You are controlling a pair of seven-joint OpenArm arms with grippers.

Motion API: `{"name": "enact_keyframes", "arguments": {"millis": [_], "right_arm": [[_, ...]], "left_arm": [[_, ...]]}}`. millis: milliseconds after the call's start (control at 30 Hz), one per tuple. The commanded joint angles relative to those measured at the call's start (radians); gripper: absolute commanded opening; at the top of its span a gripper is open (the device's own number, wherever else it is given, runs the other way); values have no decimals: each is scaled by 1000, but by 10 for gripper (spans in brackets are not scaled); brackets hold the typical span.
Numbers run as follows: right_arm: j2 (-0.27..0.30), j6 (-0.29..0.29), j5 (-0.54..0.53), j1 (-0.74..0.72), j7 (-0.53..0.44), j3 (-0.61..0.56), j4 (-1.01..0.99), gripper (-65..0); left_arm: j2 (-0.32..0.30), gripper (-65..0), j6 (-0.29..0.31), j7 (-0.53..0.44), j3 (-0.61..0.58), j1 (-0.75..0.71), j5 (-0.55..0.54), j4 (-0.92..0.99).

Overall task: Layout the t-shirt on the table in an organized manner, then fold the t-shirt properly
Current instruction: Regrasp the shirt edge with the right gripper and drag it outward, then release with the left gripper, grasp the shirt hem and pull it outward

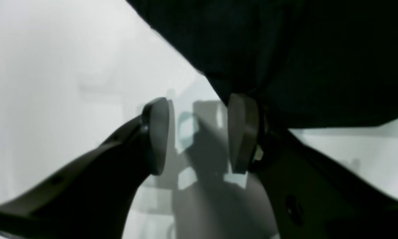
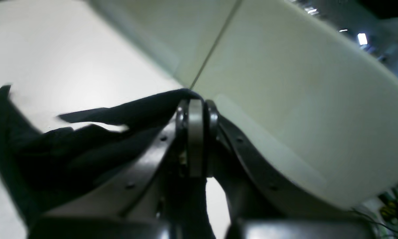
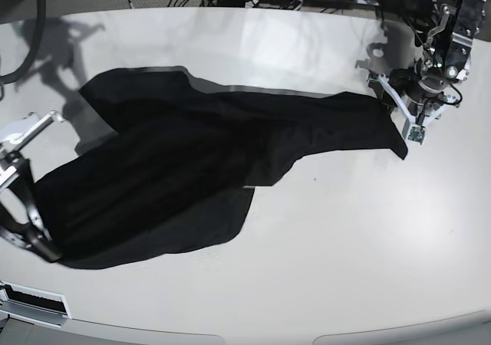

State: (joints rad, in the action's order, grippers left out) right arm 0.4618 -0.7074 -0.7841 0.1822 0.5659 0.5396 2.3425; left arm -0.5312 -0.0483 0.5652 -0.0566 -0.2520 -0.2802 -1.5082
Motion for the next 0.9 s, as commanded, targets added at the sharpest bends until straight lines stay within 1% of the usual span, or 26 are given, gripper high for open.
{"name": "enact_keyframes", "arguments": {"millis": [0, 67, 133, 233, 367, 400, 433, 467, 533, 600, 633, 667, 700, 767, 867], "right_arm": [[12, 9, -33, -11, -32, 27, 14, -650], [12, 9, -59, -16, -32, 54, 14, -650], [12, 9, -77, -31, -31, 58, 14, -650], [13, 9, -91, -50, -31, 57, 14, -650], [12, 9, -92, -66, -31, 57, 14, -650], [12, 9, -93, -66, -31, 57, 14, -650], [12, 9, -93, -65, -31, 57, 14, -650], [12, 9, -93, -65, -31, 56, 14, -650], [12, 9, -95, -61, -28, 55, 14, -650], [12, 9, -116, -57, 7, 44, 14, -650], [12, 9, -130, -57, 35, 30, 14, -650], [12, 9, -136, -57, 54, 8, 14, -650], [12, 9, -136, -57, 68, -21, 14, -650], [12, 9, -126, -58, 85, -96, 10, -650], [12, 9, -67, -58, 79, -219, -66, -650]], "left_arm": [[2, -342, 27, 19, 1, -14, -2, -8], [17, -342, 63, 16, 1, -23, -7, -8], [34, -342, 64, 13, 1, -21, -6, -8], [47, -342, 64, -26, 1, -13, -34, -11], [52, -342, 69, -34, 32, -10, -116, -18], [55, -342, 90, -34, 56, -10, -146, -23], [61, -342, 127, -34, 87, -9, -186, -28], [69, -342, 177, -33, 122, -5, -236, -30], [80, -342, 315, -17, 187, 7, -349, -30], [84, -342, 474, 27, 225, 24, -460, -30], [84, -342, 531, 43, 228, 34, -498, -30], [85, -342, 563, 52, 227, 43, -517, -30], [89, -342, 573, 59, 226, 53, -526, -30], [104, -342, 564, 57, 220, 78, -534, -30], [140, -342, 545, 57, 210, 129, -533, -29]]}}
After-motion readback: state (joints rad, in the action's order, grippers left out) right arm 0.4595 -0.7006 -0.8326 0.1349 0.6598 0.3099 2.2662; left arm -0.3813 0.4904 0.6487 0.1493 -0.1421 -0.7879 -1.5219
